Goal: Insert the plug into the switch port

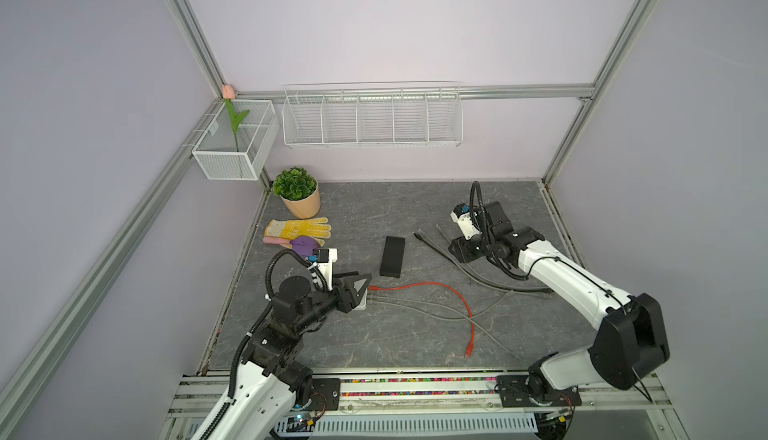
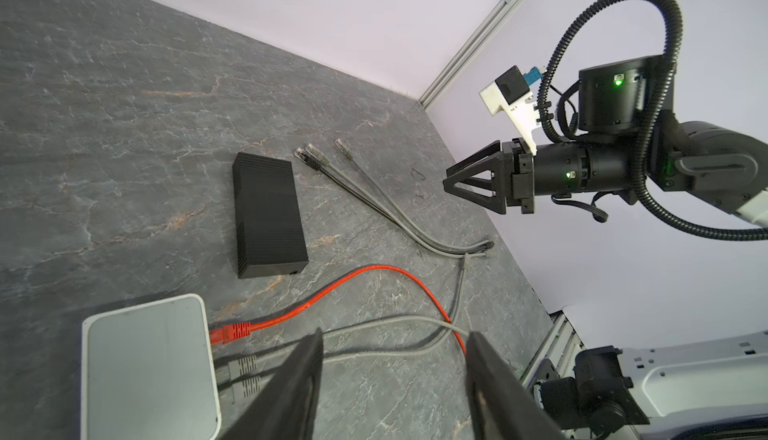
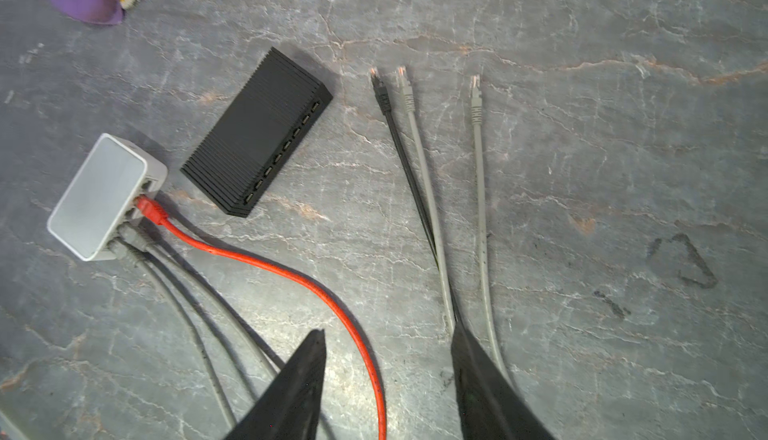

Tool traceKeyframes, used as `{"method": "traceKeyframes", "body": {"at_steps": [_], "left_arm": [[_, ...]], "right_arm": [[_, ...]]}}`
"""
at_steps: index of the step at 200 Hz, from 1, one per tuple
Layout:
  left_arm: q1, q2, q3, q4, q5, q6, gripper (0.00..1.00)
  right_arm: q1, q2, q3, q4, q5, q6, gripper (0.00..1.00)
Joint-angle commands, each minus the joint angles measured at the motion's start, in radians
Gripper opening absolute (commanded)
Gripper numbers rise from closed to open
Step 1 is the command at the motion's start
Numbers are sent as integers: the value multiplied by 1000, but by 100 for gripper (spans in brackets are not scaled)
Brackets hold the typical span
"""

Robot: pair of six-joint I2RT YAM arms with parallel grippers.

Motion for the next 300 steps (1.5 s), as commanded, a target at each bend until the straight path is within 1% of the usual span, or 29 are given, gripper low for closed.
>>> {"method": "traceKeyframes", "body": {"at_steps": [1, 28, 65, 110, 136, 164, 191, 210, 223, 240, 262, 274, 285, 300], "left_arm": [[-8, -24, -30, -2, 26, -39, 55], [-10, -48, -47, 6, 27, -54, 55], [-13, -80, -62, 1, 33, -60, 55], [-22, -141, -74, 6, 34, -118, 55], [-25, -158, -59, -16, 17, -128, 55], [-25, -116, -55, 18, 11, -117, 55], [-33, -60, -43, 98, 8, -147, 55], [-42, -15, -20, 113, -14, -142, 55], [-52, 18, -6, 118, -25, -138, 54], [-88, 41, 4, 131, -61, -144, 54], [-167, 47, 14, 141, -154, -143, 54], [-191, 61, 25, 141, -180, -140, 54], [-196, 84, 36, 143, -179, -140, 54], [-198, 117, 46, 158, -169, -138, 54]], "right_arm": [[-1, 40, -12, -11, 60, -26, 49], [0, 109, -5, -10, 44, -20, 44], [-7, 161, -27, 41, 84, -19, 42], [-14, 297, 54, 31, 50, -28, 39], [-20, 367, 97, 25, 43, -18, 31], [-20, 378, 99, 63, 75, -13, 31], [-19, 435, 136, 45, 85, -17, 31], [-23, 471, 138, 48, 105, -15, 30], [-28, 484, 145, 40, 93, -5, 29], [-28, 479, 140, 46, 109, 5, 30], [-38, 478, 142, 30, 122, 16, 30], [-40, 476, 136, 35, 102, 17, 28], [-41, 476, 134, 33, 90, 15, 20], [-39, 466, 127, 35, 87, 19, 16]]}}
